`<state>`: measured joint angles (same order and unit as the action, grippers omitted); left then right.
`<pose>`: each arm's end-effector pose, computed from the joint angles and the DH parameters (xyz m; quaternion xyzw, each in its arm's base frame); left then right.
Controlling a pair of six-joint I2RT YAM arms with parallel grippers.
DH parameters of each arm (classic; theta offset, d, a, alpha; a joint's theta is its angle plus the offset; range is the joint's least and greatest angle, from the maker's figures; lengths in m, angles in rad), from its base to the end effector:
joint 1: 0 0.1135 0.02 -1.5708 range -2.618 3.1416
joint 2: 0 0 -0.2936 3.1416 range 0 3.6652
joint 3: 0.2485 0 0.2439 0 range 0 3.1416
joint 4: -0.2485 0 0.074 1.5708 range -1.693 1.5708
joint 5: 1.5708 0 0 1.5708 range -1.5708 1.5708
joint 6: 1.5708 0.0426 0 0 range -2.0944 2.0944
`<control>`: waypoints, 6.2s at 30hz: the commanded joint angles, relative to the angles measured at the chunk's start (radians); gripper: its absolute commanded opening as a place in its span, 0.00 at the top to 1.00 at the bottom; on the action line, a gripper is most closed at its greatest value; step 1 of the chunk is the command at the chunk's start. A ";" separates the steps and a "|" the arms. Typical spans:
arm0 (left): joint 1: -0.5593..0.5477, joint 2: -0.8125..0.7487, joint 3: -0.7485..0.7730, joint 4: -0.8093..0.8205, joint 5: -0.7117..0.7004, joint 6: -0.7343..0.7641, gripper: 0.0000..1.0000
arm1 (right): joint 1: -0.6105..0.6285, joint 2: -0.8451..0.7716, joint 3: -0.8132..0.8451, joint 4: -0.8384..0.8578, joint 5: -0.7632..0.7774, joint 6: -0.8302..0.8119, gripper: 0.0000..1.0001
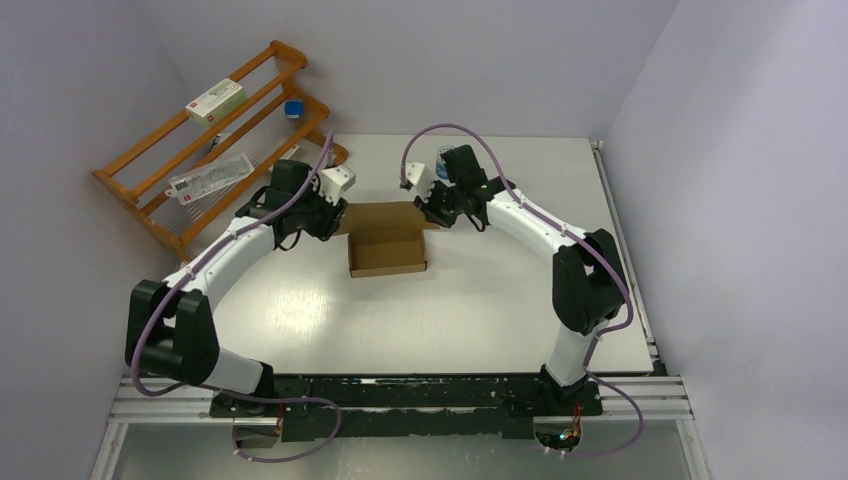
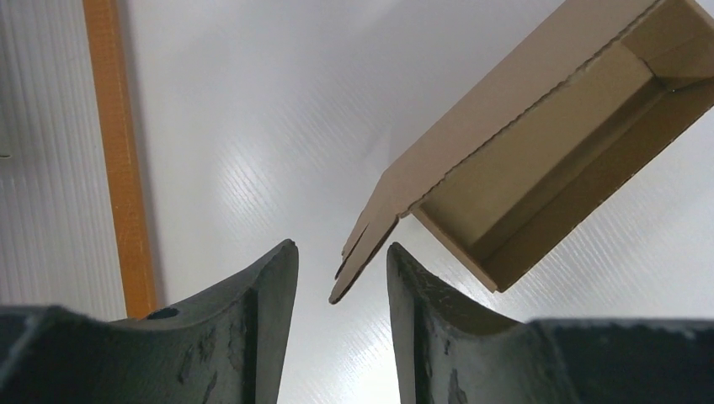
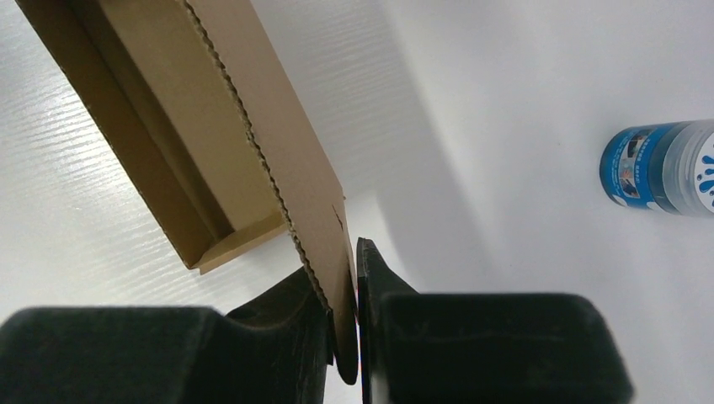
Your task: Fold the paper box
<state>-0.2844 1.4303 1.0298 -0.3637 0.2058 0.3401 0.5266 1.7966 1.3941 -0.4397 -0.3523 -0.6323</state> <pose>0.2889 -0.0935 0.2872 0.3194 0.8583 -0.0836 0.3929 0.3407 0.2151 0.2772 -0.5560 0.7356 0.1450 0.3589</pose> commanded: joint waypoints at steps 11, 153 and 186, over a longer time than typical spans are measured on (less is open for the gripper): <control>-0.009 0.069 0.039 -0.008 0.042 -0.021 0.86 | -0.004 -0.025 0.006 -0.005 -0.052 0.075 0.97; -0.444 -0.843 -0.533 0.088 -0.479 -1.041 0.47 | 0.286 -0.268 -0.289 0.297 0.496 0.812 0.34; -0.435 -0.539 -0.335 0.131 -0.640 -1.033 0.52 | 0.312 -0.341 -0.354 0.258 0.562 0.874 0.34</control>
<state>-0.7235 0.8585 0.6163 -0.2371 -0.3824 -0.7444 0.8345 1.4956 0.9970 -0.1692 0.1623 0.2470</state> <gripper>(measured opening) 0.473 0.661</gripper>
